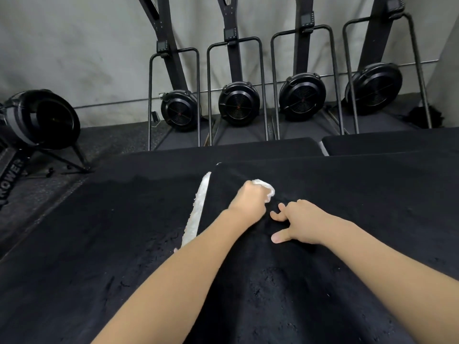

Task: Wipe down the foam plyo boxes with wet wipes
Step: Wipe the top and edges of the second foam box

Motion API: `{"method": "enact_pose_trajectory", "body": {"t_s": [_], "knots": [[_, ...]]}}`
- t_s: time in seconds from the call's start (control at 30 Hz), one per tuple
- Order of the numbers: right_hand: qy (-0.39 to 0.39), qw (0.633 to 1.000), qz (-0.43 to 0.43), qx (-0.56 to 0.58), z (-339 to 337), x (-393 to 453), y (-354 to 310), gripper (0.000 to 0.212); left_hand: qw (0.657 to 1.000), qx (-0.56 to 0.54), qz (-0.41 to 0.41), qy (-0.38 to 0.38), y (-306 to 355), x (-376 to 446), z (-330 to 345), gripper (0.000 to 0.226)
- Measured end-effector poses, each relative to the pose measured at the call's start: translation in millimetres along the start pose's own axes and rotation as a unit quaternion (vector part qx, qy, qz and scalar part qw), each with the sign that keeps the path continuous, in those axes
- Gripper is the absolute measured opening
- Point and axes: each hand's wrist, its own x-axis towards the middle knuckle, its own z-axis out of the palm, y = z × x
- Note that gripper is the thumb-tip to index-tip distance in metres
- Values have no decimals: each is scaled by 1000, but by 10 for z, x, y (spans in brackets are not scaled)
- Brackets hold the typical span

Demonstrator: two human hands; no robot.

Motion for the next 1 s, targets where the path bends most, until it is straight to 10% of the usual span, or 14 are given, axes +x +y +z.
{"method": "enact_pose_trajectory", "body": {"t_s": [0.4, 0.77, 1.0], "knots": [[3, 1000, 9, 14, -10, -69, -37, 76, 990, 49, -102, 89, -863, -496, -116, 39], [6, 1000, 11, -6, 19, -41, -37, 77, 996, 6, 64, 68, 20, -641, -34, 42], [-3, 1000, 19, 12, -6, -60, -46, 77, 989, -26, -93, 110, -812, -727, -172, 40]]}}
